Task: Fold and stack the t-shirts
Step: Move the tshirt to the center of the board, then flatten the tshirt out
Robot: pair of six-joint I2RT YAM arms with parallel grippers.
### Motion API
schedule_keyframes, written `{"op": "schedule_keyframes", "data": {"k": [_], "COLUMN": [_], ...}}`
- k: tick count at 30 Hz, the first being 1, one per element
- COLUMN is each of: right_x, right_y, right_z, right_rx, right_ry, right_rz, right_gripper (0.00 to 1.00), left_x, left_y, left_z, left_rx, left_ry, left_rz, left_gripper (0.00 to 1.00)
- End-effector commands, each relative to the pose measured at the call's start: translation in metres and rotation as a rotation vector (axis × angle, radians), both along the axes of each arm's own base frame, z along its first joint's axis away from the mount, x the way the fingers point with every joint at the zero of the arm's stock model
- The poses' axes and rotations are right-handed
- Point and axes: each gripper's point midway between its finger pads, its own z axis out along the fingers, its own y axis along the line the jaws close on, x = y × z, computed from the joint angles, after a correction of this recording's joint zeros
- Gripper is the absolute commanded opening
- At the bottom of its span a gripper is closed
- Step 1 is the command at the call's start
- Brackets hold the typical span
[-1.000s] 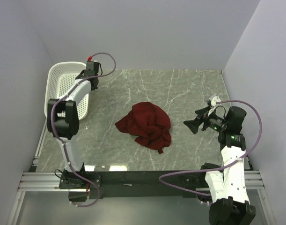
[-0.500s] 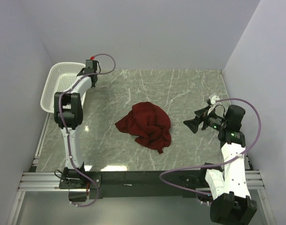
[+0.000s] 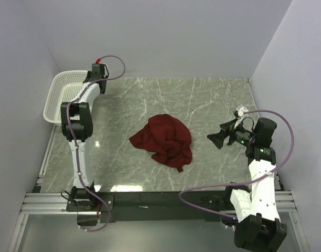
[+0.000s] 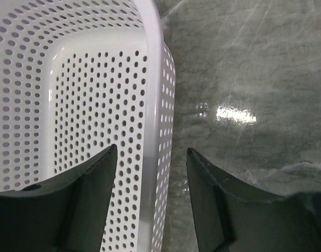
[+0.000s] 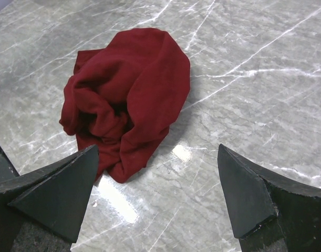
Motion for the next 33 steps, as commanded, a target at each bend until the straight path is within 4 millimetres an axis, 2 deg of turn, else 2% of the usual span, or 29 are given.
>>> {"op": "schedule_keyframes", "data": {"k": [1, 2, 3, 4, 5, 6, 7, 8, 9, 10, 11, 12, 13, 14, 15, 16, 17, 18, 19, 20, 21, 23, 24, 25, 26, 28, 30, 32, 33], "right_x": [0.002, 0.002, 0.000, -0.003, -0.005, -0.014, -0.018, -0.021, -0.031, -0.035, -0.037, -0.040, -0.041, -0.046, -0.045, -0.040, -0.048, -0.045, -0.047, -0.049, -0.052, -0.048, -0.060, -0.059, -0.058, -0.054, -0.042, -0.052, -0.053], "right_y": [0.000, 0.001, 0.002, 0.004, 0.005, 0.012, 0.014, 0.016, 0.020, 0.023, 0.025, 0.027, 0.029, 0.038, 0.042, 0.040, 0.059, 0.065, 0.073, 0.083, 0.091, 0.100, 0.119, 0.128, 0.132, 0.159, 0.170, 0.192, 0.200], "right_z": [0.017, 0.017, 0.016, 0.014, 0.010, 0.008, 0.005, 0.002, -0.001, -0.004, -0.008, -0.012, -0.014, -0.016, -0.018, -0.025, -0.028, -0.028, -0.030, -0.031, -0.037, -0.037, -0.048, -0.046, -0.052, -0.056, -0.066, -0.065, -0.074], "right_rx": [-0.003, -0.006, -0.006, -0.005, -0.029, -0.018, -0.031, -0.082, -0.077, -0.091, -0.120, -0.126, -0.145, -0.157, -0.182, -0.245, -0.271, -0.303, -0.327, -0.376, -0.393, -0.450, -0.475, -0.496, -0.539, -0.567, -0.601, -0.594, -0.606], "right_ry": [-0.050, -0.055, -0.057, -0.053, -0.077, -0.071, -0.079, -0.140, -0.133, -0.149, -0.180, -0.169, -0.170, -0.171, -0.174, -0.163, -0.159, -0.174, -0.173, -0.178, -0.151, -0.136, -0.106, -0.112, -0.092, -0.103, -0.055, -0.047, -0.027], "right_rz": [0.017, 0.025, 0.039, 0.055, 0.087, 0.135, 0.163, 0.211, 0.246, 0.273, 0.302, 0.317, 0.328, 0.374, 0.387, 0.372, 0.444, 0.454, 0.478, 0.508, 0.546, 0.562, 0.651, 0.668, 0.649, 0.652, 0.581, 0.599, 0.602], "right_gripper": [1.00, 1.00, 1.00, 1.00, 1.00, 1.00, 1.00, 1.00, 1.00, 1.00, 1.00, 1.00, 0.99, 0.99, 0.99, 0.99, 0.99, 0.99, 0.99, 0.99, 0.98, 0.95, 0.93, 0.90, 0.86, 0.81, 0.80, 0.80, 0.80], "left_x": [0.009, 0.004, -0.004, -0.009, -0.024, -0.042, -0.051, -0.080, -0.102, -0.119, -0.152, -0.175, -0.195, -0.226, -0.249, -0.264, -0.283, -0.294, -0.303, -0.315, -0.322, -0.333, -0.336, -0.337, -0.342, -0.346, -0.350, -0.353, -0.354], "left_y": [-0.007, -0.012, -0.016, -0.021, -0.034, -0.042, -0.052, -0.075, -0.088, -0.099, -0.115, -0.141, -0.155, -0.166, -0.183, -0.189, -0.192, -0.192, -0.193, -0.194, -0.192, -0.182, -0.177, -0.168, -0.163, -0.154, -0.146, -0.140, -0.139], "left_z": [0.076, 0.106, 0.110, 0.127, 0.173, 0.160, 0.182, 0.231, 0.204, 0.210, 0.246, 0.214, 0.209, 0.225, 0.193, 0.185, 0.195, 0.172, 0.166, 0.172, 0.155, 0.157, 0.158, 0.156, 0.166, 0.173, 0.181, 0.188, 0.190], "left_rx": [-0.027, -0.035, -0.041, -0.049, -0.070, -0.081, -0.103, -0.164, -0.200, -0.245, -0.322, -0.406, -0.465, -0.504, -0.559, -0.636, -0.657, -0.697, -0.725, -0.758, -0.778, -0.774, -0.766, -0.739, -0.722, -0.699, -0.680, -0.666, -0.664], "left_ry": [-0.178, -0.235, -0.239, -0.283, -0.374, -0.346, -0.427, -0.538, -0.498, -0.527, -0.621, -0.545, -0.533, -0.576, -0.502, -0.489, -0.529, -0.481, -0.469, -0.493, -0.450, -0.478, -0.489, -0.493, -0.535, -0.580, -0.640, -0.676, -0.681], "left_rz": [0.002, 0.000, -0.003, -0.010, -0.033, -0.057, -0.089, -0.182, -0.238, -0.290, -0.376, -0.515, -0.589, -0.672, -0.763, -0.753, -0.773, -0.753, -0.748, -0.744, -0.715, -0.662, -0.640, -0.595, -0.589, -0.558, -0.538, -0.521, -0.517], "left_gripper": [0.61, 0.62, 0.62, 0.63, 0.75, 0.89, 0.99, 0.99, 0.99, 0.99, 1.00, 1.00, 0.99, 0.99, 0.99, 1.00, 1.00, 0.99, 0.99, 0.99, 0.99, 0.99, 0.99, 0.99, 0.99, 0.99, 0.99, 0.99, 0.99]}}
